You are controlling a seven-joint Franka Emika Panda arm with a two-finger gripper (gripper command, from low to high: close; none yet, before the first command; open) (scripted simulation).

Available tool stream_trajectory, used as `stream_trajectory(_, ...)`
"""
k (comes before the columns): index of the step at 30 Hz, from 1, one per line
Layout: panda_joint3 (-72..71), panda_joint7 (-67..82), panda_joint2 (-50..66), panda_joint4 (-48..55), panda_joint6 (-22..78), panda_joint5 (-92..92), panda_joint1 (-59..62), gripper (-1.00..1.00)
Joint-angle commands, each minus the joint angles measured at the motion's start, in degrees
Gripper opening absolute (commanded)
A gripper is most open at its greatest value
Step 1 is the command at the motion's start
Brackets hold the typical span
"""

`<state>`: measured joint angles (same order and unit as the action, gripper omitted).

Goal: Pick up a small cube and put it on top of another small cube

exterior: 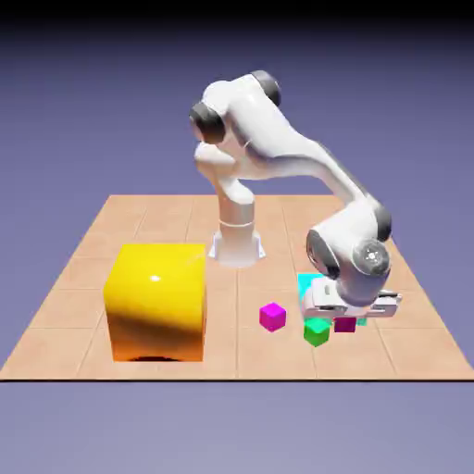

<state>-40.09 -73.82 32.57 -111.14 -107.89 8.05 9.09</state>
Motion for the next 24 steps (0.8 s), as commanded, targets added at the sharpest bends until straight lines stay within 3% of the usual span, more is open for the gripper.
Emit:
stream_trajectory(1,0.1,1.5,-2.1,-1.6,0.3,-0.6,-1.4,-1.0)
stream_trajectory(15,1.9,23.4,-31.0,-23.5,3.5,-10.7,-20.6,-1.0)
stream_trajectory(21,2.5,21.4,-26.4,-30.5,-7.2,-8.3,-21.4,-1.0)
stream_trajectory(22,2.5,21.4,-26.4,-30.5,-7.2,-8.3,-21.4,1.0)
stream_trajectory(24,2.4,21.8,-27.5,-28.8,-4.7,-8.9,-21.2,1.0)
